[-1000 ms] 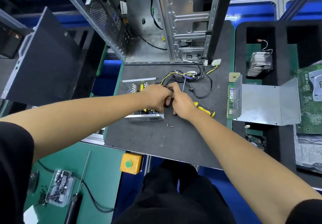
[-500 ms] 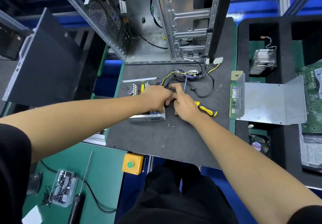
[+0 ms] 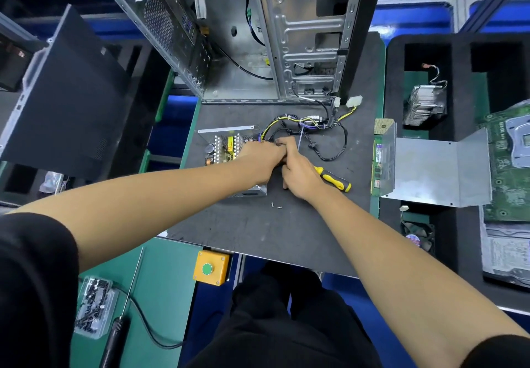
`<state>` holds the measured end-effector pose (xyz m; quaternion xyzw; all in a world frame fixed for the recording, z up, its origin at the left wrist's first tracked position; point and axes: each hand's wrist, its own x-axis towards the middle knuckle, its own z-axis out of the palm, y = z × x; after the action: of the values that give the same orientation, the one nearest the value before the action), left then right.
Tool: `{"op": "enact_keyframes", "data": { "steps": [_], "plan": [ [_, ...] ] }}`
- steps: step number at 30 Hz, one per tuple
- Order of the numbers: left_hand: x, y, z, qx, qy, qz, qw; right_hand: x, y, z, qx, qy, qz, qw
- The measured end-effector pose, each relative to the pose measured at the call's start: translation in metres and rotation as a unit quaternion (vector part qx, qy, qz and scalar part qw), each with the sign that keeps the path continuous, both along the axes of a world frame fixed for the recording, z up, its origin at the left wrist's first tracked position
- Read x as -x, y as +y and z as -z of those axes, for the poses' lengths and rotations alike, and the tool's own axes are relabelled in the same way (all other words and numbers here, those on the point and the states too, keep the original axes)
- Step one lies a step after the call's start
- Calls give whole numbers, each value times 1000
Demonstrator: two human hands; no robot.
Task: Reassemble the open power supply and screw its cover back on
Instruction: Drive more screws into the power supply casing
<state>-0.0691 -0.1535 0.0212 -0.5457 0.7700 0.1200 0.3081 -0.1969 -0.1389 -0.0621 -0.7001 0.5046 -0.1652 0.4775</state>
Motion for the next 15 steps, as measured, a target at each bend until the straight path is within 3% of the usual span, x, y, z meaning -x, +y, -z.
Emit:
{"op": "enact_keyframes", "data": {
  "steps": [3,5,7,10,12,15],
  "plan": [
    [-19,-4,-7,-53,140,-71,986,-3,-4,-9,-40,-18,-15,999],
    [-38,-1,-22,-57,298,-141,943,-2,-6,-18,-64,-50,-14,997],
    [-63,9,-37,0,394,-150,907,2,-8,-28,-46,-60,-21,997],
    [-111,38,-51,68,349,-136,925,17,-12,-39,43,14,-7,999],
    [-141,59,-53,39,303,-129,944,32,-15,-41,116,95,-4,989],
    [-166,83,-52,0,299,-141,944,50,-16,-40,216,258,-60,940]
  ]
}}
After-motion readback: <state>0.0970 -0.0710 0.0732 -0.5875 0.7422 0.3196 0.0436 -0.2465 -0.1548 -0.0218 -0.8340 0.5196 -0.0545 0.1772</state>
